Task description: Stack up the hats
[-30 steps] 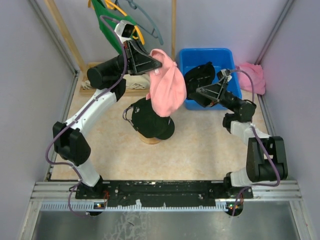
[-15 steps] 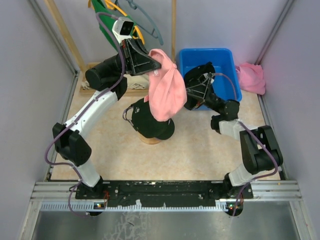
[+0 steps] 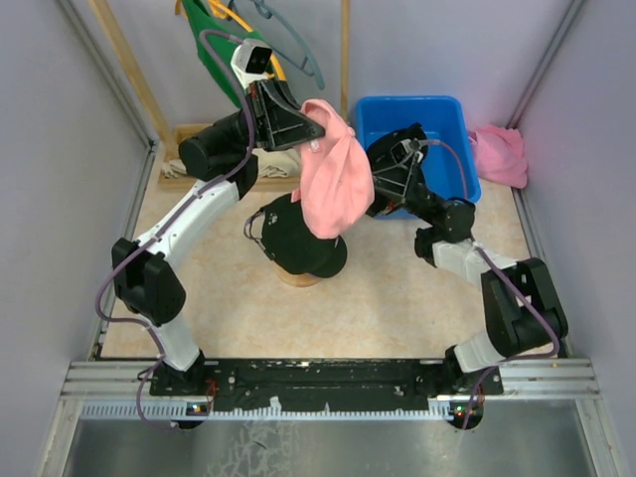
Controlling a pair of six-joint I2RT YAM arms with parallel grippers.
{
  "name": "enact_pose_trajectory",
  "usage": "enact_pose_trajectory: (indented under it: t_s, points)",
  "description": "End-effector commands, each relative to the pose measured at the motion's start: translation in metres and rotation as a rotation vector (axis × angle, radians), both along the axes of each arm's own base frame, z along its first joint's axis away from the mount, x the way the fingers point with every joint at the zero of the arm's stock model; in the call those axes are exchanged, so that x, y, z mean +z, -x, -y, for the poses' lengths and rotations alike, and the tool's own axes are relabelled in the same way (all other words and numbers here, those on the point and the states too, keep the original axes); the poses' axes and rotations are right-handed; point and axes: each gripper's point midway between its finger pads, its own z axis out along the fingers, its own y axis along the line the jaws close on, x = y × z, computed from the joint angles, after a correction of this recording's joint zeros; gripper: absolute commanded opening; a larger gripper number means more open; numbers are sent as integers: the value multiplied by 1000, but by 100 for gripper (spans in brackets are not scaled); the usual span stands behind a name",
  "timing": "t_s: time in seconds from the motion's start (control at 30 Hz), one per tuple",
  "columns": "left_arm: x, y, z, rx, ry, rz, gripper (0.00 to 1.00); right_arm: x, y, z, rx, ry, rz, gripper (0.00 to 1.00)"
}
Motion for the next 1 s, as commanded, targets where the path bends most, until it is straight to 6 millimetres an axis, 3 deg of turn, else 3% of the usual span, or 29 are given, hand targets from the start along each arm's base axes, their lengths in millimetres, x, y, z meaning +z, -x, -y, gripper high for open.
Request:
enact_pose_trajectory:
  t_s: [0.0, 0.2, 0.47, 0.57, 0.7, 0.83, 0.97]
  points:
    - [-3, 1, -1, 5, 48, 34, 0, 46, 50, 19, 77, -125, 108, 68]
    - [-17, -8, 2, 13, 43, 11, 0, 48, 66, 25, 79, -136, 114, 63]
    - [-38, -23, -13, 74, 19, -18, 0, 46, 80, 31, 79, -134, 115, 37]
    - [-46, -26, -22, 92, 18, -28, 0, 45, 81, 35, 67, -131, 115, 21]
    - [-56, -31, -28, 121, 7, -42, 0, 49, 83, 41, 54, -132, 125, 15]
    - [-72, -41, -33, 143, 3, -78, 0, 50, 85, 43, 49, -130, 133, 13]
    - [-85, -50, -31, 174, -5, -120, 0, 46, 85, 42, 44, -119, 127, 24]
